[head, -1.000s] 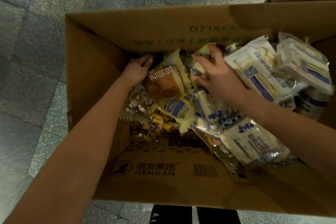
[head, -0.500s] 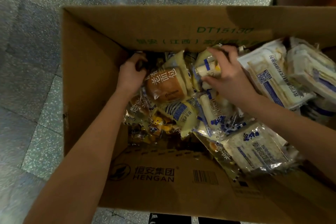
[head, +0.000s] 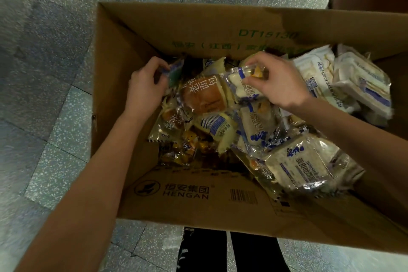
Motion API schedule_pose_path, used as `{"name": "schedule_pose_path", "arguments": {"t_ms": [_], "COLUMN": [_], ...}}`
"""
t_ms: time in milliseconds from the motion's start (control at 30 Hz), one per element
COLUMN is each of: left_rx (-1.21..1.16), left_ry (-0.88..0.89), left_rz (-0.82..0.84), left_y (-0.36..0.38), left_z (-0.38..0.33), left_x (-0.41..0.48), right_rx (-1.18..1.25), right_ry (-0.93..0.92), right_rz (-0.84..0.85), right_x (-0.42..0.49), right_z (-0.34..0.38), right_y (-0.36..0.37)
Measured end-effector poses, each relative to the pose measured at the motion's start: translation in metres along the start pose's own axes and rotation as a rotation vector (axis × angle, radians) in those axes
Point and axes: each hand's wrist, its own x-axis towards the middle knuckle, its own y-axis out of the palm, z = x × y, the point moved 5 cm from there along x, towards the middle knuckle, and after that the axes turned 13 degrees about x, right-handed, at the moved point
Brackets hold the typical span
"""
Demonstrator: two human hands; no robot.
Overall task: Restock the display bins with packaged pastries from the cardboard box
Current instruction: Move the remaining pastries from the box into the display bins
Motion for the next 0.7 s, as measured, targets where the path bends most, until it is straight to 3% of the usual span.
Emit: {"name": "schedule_pose_path", "arguments": {"t_ms": [233,400,533,700], "left_rx": [-0.383,-0.55,-0.409,-0.237], "left_ry": [-0.094,-0.197,-0.193,-0.094], "left_rz": [-0.019,0.073,0.29,0.368], "left_y": [-0.036,-0.02,0.002,0.019], "left_z": [-0.006,-0.008,-0.011,-0.017], "left_x": [-0.036,-0.054,-0.054,-0.051], "right_rx": [0.141,-0.118,-0.34,-0.385], "right_ry": [-0.028,-0.059,-0.025,-0.042], "right_rz": [-0.088,0.006,0.159,0.255], "right_x": [-0.015,-0.019,-0.013,-0.008], "right_z": [0.018,0.011,0.008,0.018], "right_y": [-0.001,0.003,0.009,0.023]}}
